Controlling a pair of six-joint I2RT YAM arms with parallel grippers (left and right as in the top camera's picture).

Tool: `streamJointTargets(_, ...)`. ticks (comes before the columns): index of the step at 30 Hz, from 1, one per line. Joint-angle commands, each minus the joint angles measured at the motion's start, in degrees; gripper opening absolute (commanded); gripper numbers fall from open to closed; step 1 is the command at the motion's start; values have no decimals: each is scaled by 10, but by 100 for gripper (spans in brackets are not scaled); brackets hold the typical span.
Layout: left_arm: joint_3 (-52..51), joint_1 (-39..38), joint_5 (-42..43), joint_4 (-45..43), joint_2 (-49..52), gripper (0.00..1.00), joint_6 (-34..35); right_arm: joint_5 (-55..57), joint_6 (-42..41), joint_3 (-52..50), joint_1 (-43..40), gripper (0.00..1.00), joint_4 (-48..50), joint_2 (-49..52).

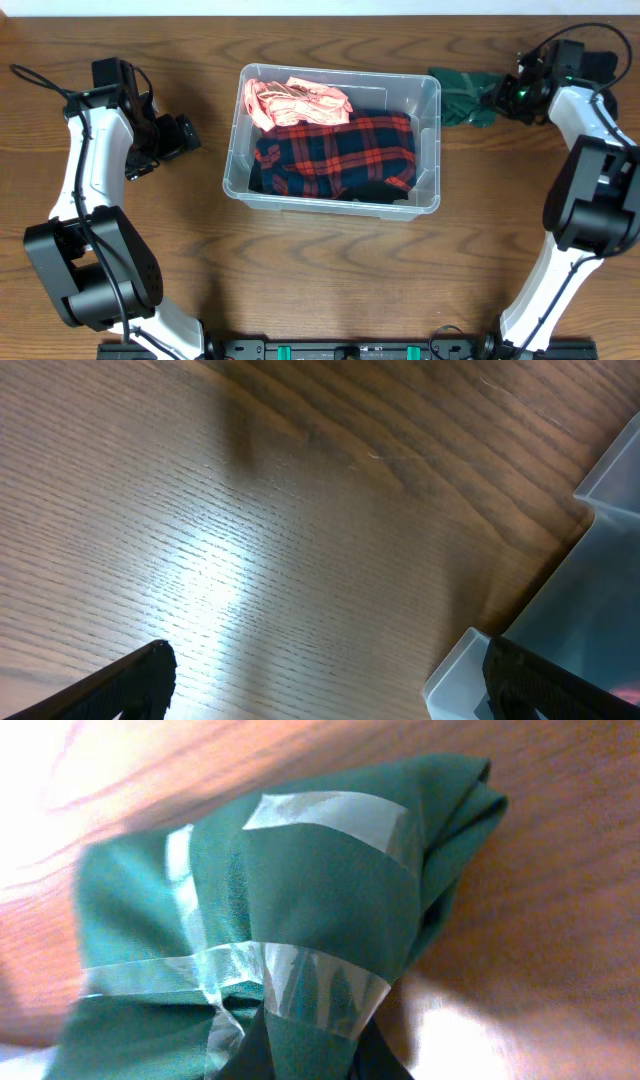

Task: Pack container
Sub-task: 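Lift the green garment and carry it over the bin's right side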

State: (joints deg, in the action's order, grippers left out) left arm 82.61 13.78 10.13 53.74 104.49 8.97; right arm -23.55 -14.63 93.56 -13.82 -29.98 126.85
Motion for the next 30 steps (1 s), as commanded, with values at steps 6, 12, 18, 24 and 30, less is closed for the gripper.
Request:
streamJointTargets(6,-3,2,-3,2,1,98,-3,-24,9,2,9,1,-55,-217)
streamJointTargets(12,-3,2,-3,2,1,98,-3,-18,-16,2,35,1,-98,-346)
streamJointTargets(18,-3,2,-3,2,1,98,-3,-15,-41,2,100,1,-165,-405)
streamJointTargets(24,-3,2,-3,2,1,98,-3,108,-160,-27,201,1,-182,-395)
streamJointTargets(30,-3,2,-3,2,1,98,-3,184,-241,-113,272,1,-96,-388)
